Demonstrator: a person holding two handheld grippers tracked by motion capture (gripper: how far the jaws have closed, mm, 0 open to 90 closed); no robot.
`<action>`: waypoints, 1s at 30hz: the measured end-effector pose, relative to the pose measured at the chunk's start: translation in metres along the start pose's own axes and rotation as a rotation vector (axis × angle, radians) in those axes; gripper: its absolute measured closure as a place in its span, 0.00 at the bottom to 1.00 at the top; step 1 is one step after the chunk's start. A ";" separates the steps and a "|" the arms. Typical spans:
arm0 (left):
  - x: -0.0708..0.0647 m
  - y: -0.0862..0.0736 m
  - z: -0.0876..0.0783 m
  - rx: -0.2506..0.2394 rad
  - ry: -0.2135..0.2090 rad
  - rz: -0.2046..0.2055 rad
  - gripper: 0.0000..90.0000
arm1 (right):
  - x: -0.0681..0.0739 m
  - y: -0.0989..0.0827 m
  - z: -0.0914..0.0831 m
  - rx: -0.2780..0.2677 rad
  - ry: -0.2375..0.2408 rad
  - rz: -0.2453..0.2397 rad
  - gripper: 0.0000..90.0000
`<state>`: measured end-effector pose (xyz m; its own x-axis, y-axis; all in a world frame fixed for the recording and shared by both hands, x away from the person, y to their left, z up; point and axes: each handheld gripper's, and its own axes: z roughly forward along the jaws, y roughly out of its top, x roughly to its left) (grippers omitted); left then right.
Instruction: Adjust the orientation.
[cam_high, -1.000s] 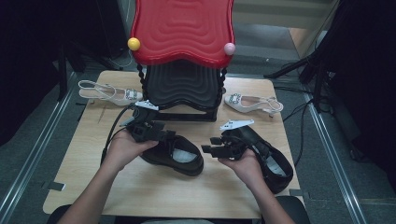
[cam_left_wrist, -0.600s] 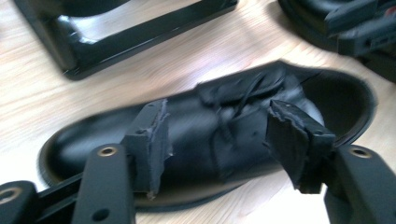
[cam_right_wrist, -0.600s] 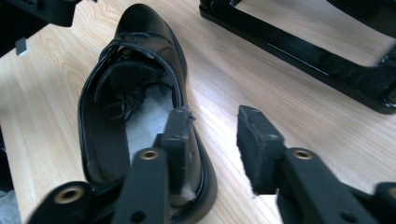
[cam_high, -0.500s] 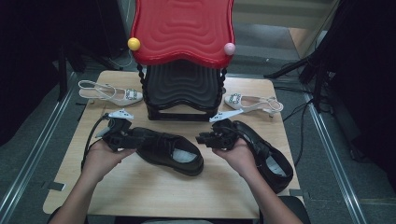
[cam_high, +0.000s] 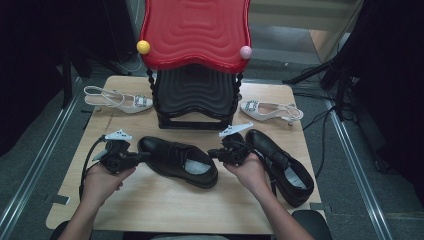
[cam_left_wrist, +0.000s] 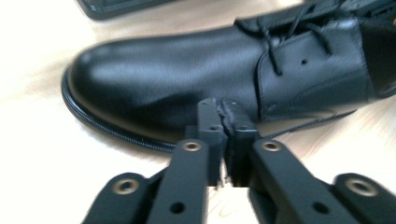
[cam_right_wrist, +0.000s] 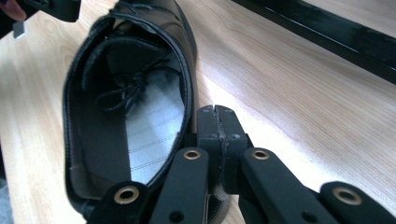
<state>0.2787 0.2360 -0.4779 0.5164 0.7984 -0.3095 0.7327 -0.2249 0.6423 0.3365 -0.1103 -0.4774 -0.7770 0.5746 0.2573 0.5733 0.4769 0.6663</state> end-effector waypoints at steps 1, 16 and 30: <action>0.001 -0.001 0.002 0.003 -0.006 -0.007 0.99 | 0.000 0.000 0.001 0.003 -0.001 0.008 1.00; -0.003 -0.006 0.031 0.072 0.003 0.033 0.97 | 0.000 0.003 0.013 0.021 0.004 0.005 1.00; -0.004 -0.002 0.039 0.065 -0.071 0.007 0.98 | 0.028 -0.020 0.000 0.019 0.051 0.047 1.00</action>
<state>0.2927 0.2111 -0.5051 0.5500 0.7556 -0.3558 0.7550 -0.2677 0.5985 0.3034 -0.1035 -0.4838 -0.7607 0.5625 0.3238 0.6143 0.4630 0.6390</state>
